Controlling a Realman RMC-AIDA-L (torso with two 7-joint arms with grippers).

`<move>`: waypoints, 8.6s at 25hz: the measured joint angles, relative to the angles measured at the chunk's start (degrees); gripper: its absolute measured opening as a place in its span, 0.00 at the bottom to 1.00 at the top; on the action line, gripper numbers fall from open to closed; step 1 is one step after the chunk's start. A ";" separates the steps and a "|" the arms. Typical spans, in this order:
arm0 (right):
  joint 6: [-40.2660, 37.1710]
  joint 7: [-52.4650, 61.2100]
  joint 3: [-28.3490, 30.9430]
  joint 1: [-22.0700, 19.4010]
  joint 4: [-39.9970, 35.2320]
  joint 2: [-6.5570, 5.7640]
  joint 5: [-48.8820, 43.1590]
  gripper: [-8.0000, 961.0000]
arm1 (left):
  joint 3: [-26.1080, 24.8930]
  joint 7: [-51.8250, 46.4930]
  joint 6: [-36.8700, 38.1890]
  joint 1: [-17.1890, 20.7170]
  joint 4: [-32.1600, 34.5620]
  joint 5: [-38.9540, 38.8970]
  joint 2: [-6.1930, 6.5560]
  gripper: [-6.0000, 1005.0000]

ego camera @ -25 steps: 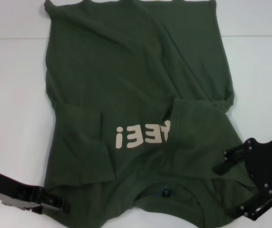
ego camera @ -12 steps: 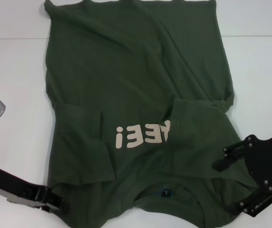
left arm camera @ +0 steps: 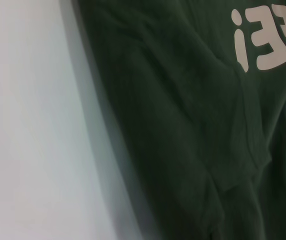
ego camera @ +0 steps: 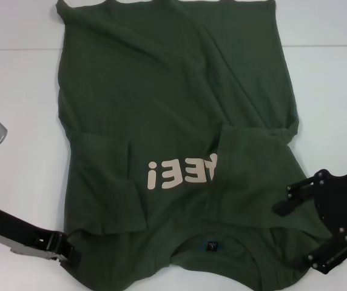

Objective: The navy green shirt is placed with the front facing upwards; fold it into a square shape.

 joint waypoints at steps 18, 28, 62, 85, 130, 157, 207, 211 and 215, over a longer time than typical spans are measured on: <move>-0.20 16.23 0.24 6.41 -3.23 3.80 -39.19 0.95 | 0.18 0.16 0.43 -0.71 0.06 -0.61 0.06 0.06; 0.99 20.35 -3.22 6.50 0.89 5.11 -43.47 0.95 | 0.33 0.58 0.18 -0.63 -0.12 -0.62 0.09 0.06; 8.33 22.28 -3.38 6.23 12.81 5.14 -39.87 0.95 | 0.39 0.75 -0.06 -0.80 -0.27 -0.70 0.09 0.06; 9.81 20.04 -2.94 6.25 14.97 4.97 -36.65 0.95 | 0.48 0.84 -0.08 -0.44 -0.36 -0.70 -0.08 0.06; 10.01 12.87 9.00 3.88 11.38 3.45 -36.63 0.05 | 0.10 1.94 -2.47 -2.00 -2.67 -1.77 0.27 0.06; 10.40 12.53 9.31 4.65 12.57 3.63 -38.40 0.36 | 0.41 1.61 -2.54 -2.38 -3.36 -1.87 0.18 0.06; 13.78 11.68 14.34 6.23 14.72 4.35 -39.77 0.03 | -0.52 3.73 -4.70 -2.57 -4.05 -3.40 0.31 0.06; 13.05 10.81 19.33 5.03 8.43 3.75 -35.06 0.03 | -5.09 6.47 -4.97 -2.96 -3.62 -5.62 0.89 0.06; 12.16 9.95 21.36 4.54 6.12 3.51 -31.59 0.03 | -7.75 7.93 -5.84 -3.39 -3.70 -7.05 1.92 0.06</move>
